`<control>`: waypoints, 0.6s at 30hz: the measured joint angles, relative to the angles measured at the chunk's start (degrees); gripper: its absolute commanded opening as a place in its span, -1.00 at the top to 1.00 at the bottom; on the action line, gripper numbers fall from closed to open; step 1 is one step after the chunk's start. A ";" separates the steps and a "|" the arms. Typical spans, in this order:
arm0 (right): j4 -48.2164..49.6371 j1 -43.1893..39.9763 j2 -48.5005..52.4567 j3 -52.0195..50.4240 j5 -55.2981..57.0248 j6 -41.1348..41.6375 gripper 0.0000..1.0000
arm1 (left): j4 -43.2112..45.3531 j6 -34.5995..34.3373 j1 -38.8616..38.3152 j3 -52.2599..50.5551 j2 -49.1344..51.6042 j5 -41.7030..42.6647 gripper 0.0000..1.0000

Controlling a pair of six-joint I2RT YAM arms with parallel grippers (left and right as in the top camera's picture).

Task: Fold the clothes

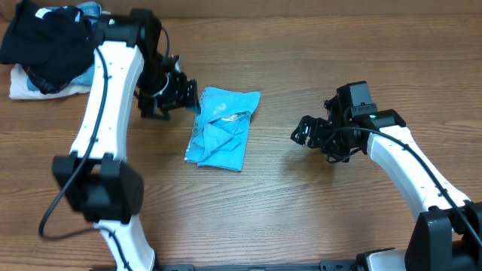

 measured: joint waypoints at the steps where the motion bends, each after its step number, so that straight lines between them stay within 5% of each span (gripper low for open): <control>1: 0.46 0.00 0.00 -0.02 0.00 0.00 -1.00 | 0.24 0.26 -0.07 -1.64 -1.51 -0.15 -0.71; 18: 0.37 0.92 0.00 -0.04 -0.02 0.90 -1.00 | 32.61 -0.66 -0.96 -30.16 -4.39 1.44 -0.81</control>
